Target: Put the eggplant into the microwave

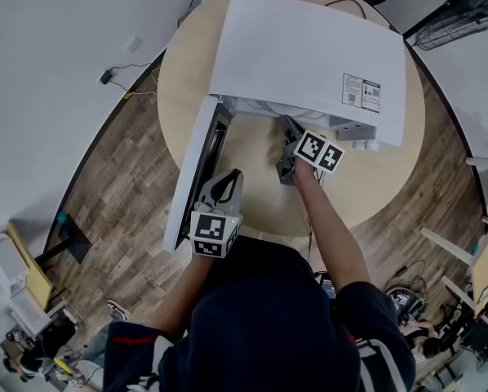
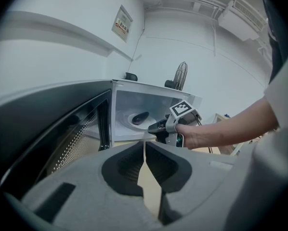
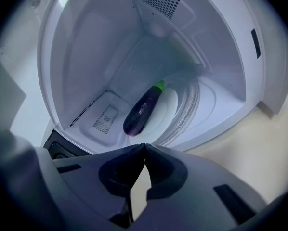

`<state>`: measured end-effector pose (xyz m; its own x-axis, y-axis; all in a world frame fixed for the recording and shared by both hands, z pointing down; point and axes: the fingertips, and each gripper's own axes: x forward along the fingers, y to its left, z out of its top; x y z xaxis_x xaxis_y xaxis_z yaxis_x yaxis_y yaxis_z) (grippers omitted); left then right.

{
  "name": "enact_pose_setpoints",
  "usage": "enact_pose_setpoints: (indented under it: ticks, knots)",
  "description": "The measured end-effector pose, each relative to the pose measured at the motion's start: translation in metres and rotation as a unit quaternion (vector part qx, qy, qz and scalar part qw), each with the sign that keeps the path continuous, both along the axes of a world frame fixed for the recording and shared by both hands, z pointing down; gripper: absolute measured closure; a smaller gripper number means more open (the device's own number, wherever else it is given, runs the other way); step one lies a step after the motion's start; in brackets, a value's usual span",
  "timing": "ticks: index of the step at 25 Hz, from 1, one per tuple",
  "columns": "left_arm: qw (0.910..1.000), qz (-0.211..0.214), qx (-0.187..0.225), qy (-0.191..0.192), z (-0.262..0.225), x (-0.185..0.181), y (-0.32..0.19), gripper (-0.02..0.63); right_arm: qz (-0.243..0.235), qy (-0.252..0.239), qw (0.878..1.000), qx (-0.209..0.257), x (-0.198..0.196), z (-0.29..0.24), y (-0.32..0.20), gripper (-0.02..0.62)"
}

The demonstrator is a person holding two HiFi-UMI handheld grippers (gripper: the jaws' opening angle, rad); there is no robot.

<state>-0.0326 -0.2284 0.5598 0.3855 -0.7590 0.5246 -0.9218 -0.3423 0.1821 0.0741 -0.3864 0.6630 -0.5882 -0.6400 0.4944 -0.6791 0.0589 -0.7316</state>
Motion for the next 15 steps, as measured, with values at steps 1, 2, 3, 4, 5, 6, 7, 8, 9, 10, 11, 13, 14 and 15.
enact_pose_setpoints:
  ticks: [1, 2, 3, 4, 5, 6, 7, 8, 9, 10, 11, 13, 14, 15]
  knots:
    - [1.0000, 0.000, 0.000, 0.000, 0.000, 0.000, 0.000, 0.578, 0.000, -0.001, 1.000, -0.001, 0.000, 0.000, -0.001, 0.583]
    - [1.0000, -0.001, 0.001, 0.000, 0.000, 0.000, -0.001, 0.578, 0.000, -0.002, 1.000, -0.001, 0.000, 0.000, -0.001, 0.583]
    - [1.0000, -0.001, 0.001, 0.001, -0.001, 0.000, -0.001, 0.578, 0.001, -0.003, 1.000, -0.001, 0.000, 0.000, -0.002, 0.583]
    - [1.0000, 0.000, 0.002, 0.001, -0.001, 0.000, -0.001, 0.578, 0.000, -0.003, 1.000, -0.002, 0.000, 0.000, -0.002, 0.583]
    - [1.0000, 0.000, 0.003, 0.001, -0.001, 0.000, -0.001, 0.578, 0.000, -0.003, 1.000, -0.002, 0.000, -0.001, -0.002, 0.583]
    - [1.0000, 0.001, 0.003, 0.001, -0.001, 0.000, -0.001, 0.578, -0.001, -0.003, 1.000, -0.001, 0.000, -0.001, -0.001, 0.583]
    - [1.0000, 0.001, 0.003, 0.001, -0.001, 0.001, -0.001, 0.578, -0.003, -0.003, 1.000, 0.000, -0.001, -0.002, -0.001, 0.583]
    - [1.0000, 0.002, 0.004, 0.001, -0.001, 0.001, -0.001, 0.578, -0.005, -0.002, 1.000, 0.002, 0.000, -0.002, 0.000, 0.583]
    - [1.0000, 0.003, 0.004, 0.002, -0.002, 0.002, -0.001, 0.578, -0.006, -0.001, 1.000, 0.004, 0.000, -0.003, 0.001, 0.583]
    - [1.0000, 0.005, 0.005, 0.002, -0.003, 0.003, -0.001, 0.578, -0.008, 0.000, 1.000, 0.005, 0.000, -0.004, 0.002, 0.583]
    - [1.0000, 0.006, 0.007, 0.002, -0.003, 0.004, 0.000, 0.578, -0.010, 0.002, 1.000, 0.007, 0.001, -0.006, 0.003, 0.583]
    - [0.9999, 0.008, 0.009, 0.002, -0.005, 0.005, 0.001, 0.578, -0.014, 0.006, 1.000, 0.011, 0.002, -0.009, 0.007, 0.583]
    - [0.9999, 0.008, 0.010, 0.003, -0.006, 0.005, 0.002, 0.578, -0.016, 0.007, 1.000, 0.013, 0.002, -0.011, 0.010, 0.583]
    - [0.9999, 0.009, 0.012, 0.003, -0.006, 0.005, 0.002, 0.578, -0.019, 0.009, 1.000, 0.015, 0.003, -0.012, 0.013, 0.583]
